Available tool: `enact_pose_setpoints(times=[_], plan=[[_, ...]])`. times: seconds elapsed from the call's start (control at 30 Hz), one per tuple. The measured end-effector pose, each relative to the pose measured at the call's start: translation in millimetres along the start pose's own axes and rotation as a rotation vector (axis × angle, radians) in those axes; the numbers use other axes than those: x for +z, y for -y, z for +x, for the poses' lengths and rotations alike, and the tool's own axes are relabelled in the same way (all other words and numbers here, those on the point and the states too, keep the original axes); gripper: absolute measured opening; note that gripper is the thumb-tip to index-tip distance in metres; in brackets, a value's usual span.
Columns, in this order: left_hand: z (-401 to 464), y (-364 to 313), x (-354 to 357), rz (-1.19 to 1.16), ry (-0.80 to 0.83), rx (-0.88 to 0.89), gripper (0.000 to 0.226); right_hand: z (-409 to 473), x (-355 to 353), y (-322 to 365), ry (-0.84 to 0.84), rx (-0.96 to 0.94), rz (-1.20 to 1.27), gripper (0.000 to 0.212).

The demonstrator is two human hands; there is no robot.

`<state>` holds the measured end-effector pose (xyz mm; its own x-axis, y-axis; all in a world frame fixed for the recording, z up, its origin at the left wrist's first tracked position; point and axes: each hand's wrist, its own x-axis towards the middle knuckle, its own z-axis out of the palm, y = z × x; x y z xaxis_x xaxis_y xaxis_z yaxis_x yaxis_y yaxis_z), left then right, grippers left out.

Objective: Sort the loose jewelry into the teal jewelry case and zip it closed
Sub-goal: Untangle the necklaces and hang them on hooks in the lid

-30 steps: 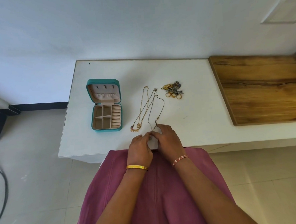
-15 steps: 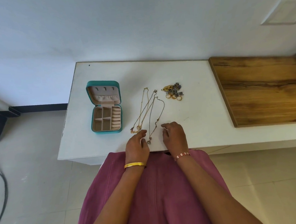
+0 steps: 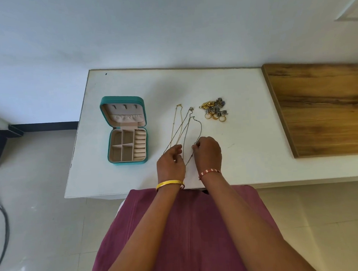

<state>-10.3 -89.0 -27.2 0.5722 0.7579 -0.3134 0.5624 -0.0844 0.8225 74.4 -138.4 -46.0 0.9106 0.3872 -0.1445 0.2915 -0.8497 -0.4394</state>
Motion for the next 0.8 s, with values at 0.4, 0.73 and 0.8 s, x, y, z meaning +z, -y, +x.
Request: enact_pose_setpoints(times=[0.4,0.73,0.8], plan=[[-6,-3,-8,-0.068,0.01,-0.023,0.032,-5,-10,-5,0.044,0.193,0.673,0.011],[-11,-41,-26,-0.076,0.08,0.172,0.035,-21,-69,13,0.355,0.213,1.237,0.02],[-15,-47,-32,-0.064,0.106,0.207,0.035,-26,-80,18,0.374,0.165,1.165,0.02]])
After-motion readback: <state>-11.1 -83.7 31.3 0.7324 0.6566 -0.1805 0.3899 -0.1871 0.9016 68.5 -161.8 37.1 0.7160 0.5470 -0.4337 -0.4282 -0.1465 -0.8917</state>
